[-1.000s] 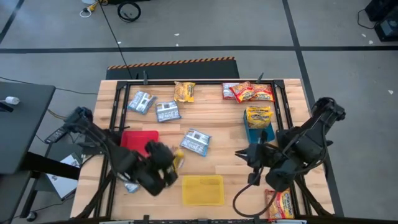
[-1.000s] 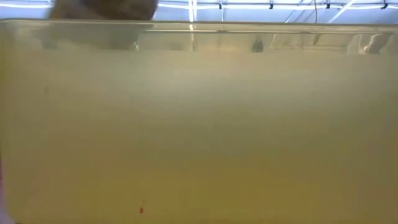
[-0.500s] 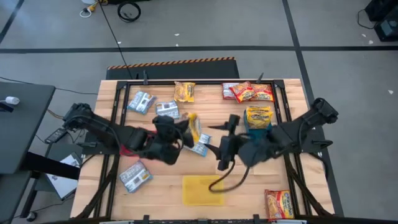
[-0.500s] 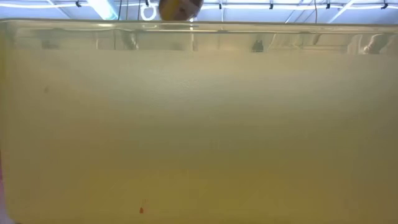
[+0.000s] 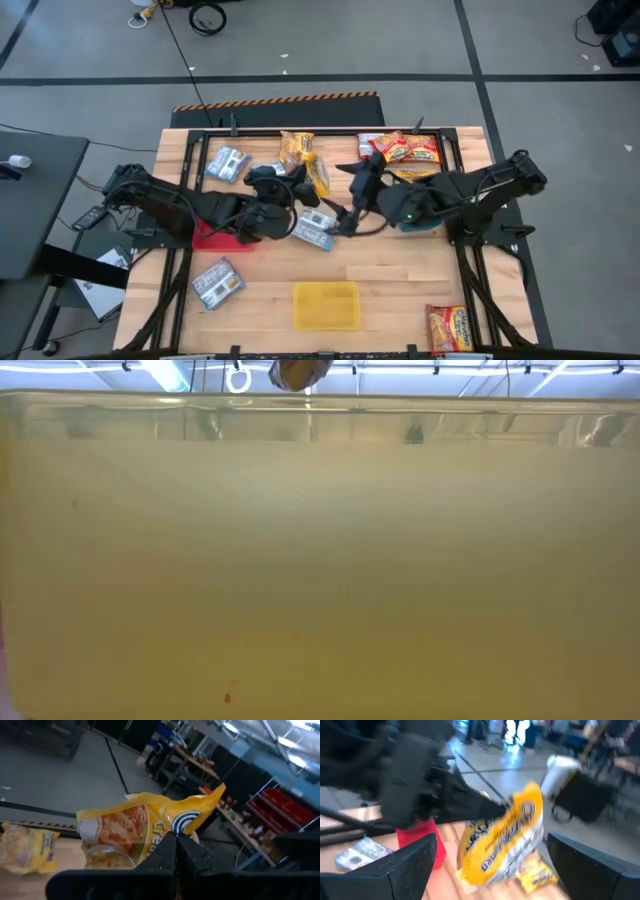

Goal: Sort Maruchan noodles
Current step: Put the yellow noodle pack into the blue bin

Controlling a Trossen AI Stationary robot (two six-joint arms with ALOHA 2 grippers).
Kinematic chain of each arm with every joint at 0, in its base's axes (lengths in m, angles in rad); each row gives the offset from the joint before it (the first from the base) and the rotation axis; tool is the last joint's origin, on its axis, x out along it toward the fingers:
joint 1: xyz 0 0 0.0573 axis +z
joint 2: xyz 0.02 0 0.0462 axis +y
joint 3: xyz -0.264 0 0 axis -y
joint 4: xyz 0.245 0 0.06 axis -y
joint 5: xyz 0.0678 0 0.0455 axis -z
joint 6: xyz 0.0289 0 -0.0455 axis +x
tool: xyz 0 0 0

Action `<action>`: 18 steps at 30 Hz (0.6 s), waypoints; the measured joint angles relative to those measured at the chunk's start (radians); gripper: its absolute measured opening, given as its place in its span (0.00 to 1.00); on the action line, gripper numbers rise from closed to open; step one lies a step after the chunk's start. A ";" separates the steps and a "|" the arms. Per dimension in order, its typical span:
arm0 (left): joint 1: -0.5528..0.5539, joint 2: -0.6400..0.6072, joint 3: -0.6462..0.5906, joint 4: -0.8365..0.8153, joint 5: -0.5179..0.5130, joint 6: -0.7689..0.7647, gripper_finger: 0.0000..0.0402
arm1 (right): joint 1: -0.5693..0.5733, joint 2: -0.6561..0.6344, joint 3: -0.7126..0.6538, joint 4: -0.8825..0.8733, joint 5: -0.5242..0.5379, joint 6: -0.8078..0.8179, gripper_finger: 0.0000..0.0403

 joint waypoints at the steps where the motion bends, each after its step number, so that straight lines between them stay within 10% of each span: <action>1: 0.000 0.000 0.000 0.022 -0.003 0.020 0.02 | -0.012 0.004 0.000 -0.004 0.001 0.039 0.94; 18: -0.003 -0.001 0.000 0.252 0.061 0.215 0.02 | -0.119 0.049 -0.001 -0.029 -0.162 0.304 0.86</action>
